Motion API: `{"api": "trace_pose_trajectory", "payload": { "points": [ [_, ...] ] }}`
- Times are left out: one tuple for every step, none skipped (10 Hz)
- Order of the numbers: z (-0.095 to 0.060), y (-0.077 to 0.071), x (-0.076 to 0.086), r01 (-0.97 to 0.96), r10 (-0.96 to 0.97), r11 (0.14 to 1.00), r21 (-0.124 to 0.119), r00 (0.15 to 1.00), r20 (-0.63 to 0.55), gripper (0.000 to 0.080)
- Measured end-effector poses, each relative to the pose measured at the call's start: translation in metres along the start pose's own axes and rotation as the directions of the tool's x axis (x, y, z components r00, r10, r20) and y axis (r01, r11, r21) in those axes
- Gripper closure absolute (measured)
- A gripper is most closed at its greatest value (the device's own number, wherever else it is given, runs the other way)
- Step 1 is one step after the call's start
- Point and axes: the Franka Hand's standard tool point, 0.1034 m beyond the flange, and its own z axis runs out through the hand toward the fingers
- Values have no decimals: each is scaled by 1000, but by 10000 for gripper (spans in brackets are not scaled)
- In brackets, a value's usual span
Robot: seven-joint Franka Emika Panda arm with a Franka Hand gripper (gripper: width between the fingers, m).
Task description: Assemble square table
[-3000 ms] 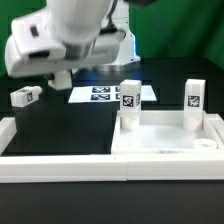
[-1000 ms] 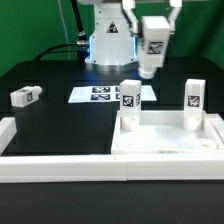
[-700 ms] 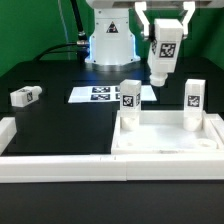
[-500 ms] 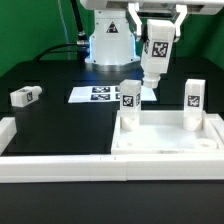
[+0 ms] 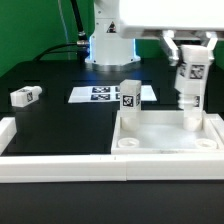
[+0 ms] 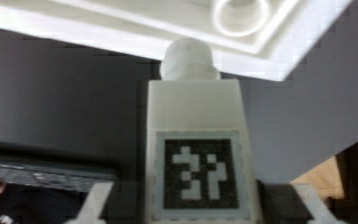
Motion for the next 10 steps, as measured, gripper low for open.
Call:
{"api": "trace_pose_trajectory", "payload": {
  "points": [
    [1,-15,10,-37,37,999,24,999,16,511],
    [1,-16,11,-15,15,1000,23,1000,7,511],
    [1,-13,9,-19,19,1000,19,1000,11,511],
    [2,-13,9,-19,18,1000,20,1000,11,511],
    [2,-4,6,39,-39,999,13,999,18,511],
    [3,27,-4,63,-63,998,1,997,47,511],
    [8,32,-12,24,-25,999,23,998,65,511],
    [14,23,-16,16,-20,999,50,996,84,511],
    [19,21,-18,15,-21,998,62,995,99,511],
    [27,22,-21,14,-22,997,74,993,118,511]
  ]
}}
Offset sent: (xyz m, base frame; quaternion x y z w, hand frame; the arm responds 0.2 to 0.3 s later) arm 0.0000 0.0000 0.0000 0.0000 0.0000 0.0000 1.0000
